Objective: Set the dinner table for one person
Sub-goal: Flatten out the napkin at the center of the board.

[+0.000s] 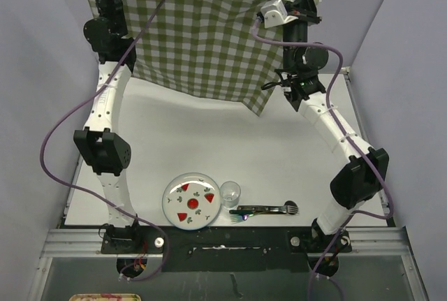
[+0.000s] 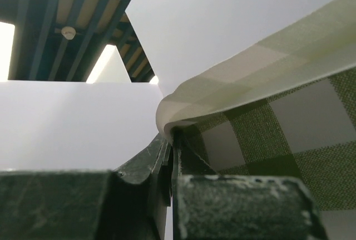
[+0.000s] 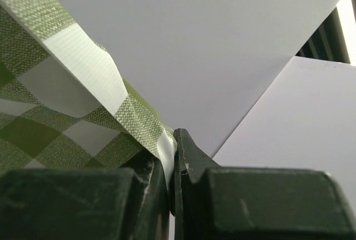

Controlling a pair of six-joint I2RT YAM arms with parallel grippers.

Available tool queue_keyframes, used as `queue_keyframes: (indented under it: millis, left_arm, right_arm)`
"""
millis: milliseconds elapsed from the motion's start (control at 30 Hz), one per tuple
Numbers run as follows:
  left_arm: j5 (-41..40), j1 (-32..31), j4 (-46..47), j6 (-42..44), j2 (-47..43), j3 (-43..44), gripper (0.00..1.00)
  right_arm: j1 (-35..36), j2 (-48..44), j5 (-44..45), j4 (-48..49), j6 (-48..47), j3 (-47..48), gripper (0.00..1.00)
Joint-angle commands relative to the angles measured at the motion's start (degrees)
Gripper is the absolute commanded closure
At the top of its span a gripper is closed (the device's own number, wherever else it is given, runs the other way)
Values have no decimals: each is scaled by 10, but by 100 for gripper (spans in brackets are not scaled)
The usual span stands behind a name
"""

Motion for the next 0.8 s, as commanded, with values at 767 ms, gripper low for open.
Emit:
queue_keyframes:
  millis: [767]
  left_arm:
    - [-46, 29, 40, 59, -25, -104, 100]
  right_arm:
    - [-64, 14, 76, 7, 24, 3, 100]
